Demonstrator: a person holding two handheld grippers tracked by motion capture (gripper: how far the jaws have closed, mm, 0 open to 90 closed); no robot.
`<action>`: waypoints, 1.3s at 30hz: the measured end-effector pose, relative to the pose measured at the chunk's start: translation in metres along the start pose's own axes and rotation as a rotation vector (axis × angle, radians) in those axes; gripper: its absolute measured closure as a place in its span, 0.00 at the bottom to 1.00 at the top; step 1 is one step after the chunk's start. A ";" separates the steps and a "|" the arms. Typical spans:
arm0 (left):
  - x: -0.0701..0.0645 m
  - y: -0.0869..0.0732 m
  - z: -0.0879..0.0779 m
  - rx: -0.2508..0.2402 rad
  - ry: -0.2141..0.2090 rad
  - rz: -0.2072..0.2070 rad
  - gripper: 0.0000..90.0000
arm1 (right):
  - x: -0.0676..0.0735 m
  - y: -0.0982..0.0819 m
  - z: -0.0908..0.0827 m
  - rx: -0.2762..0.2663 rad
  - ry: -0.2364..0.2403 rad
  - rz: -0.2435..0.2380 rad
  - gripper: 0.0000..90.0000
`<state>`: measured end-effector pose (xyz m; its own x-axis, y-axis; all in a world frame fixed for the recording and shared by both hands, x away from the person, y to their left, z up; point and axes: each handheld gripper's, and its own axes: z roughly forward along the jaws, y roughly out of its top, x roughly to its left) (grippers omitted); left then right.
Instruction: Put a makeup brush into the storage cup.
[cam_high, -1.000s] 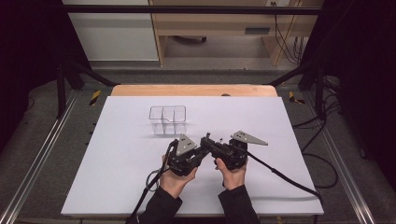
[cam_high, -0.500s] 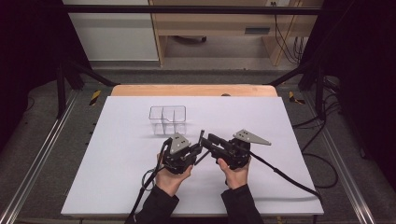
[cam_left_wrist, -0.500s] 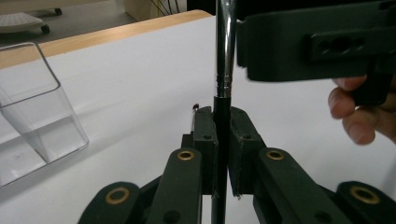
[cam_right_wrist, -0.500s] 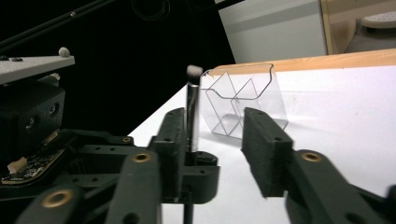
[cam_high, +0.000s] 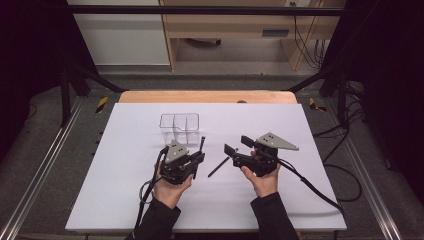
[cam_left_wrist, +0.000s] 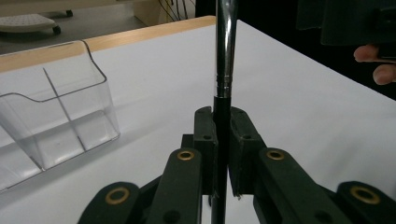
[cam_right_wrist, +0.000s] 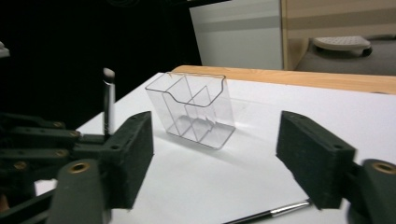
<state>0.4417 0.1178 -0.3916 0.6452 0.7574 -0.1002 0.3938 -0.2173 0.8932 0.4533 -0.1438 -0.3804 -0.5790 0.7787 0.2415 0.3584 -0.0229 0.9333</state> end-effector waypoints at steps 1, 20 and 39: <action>0.002 0.000 -0.002 -0.003 0.002 -0.001 0.92 | 0.000 0.000 -0.001 0.003 -0.005 -0.008 0.25; 0.032 0.015 -0.029 -0.029 0.034 0.007 0.92 | -0.026 -0.012 -0.027 0.078 -0.078 -0.074 0.09; 0.059 0.030 -0.041 -0.056 0.041 -0.004 0.92 | -0.049 -0.034 -0.044 0.145 -0.142 -0.068 0.04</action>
<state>0.4645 0.1811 -0.3521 0.6161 0.7829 -0.0865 0.3584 -0.1808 0.9159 0.4377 -0.2088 -0.4126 -0.5004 0.8560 0.1299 0.4298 0.1153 0.8955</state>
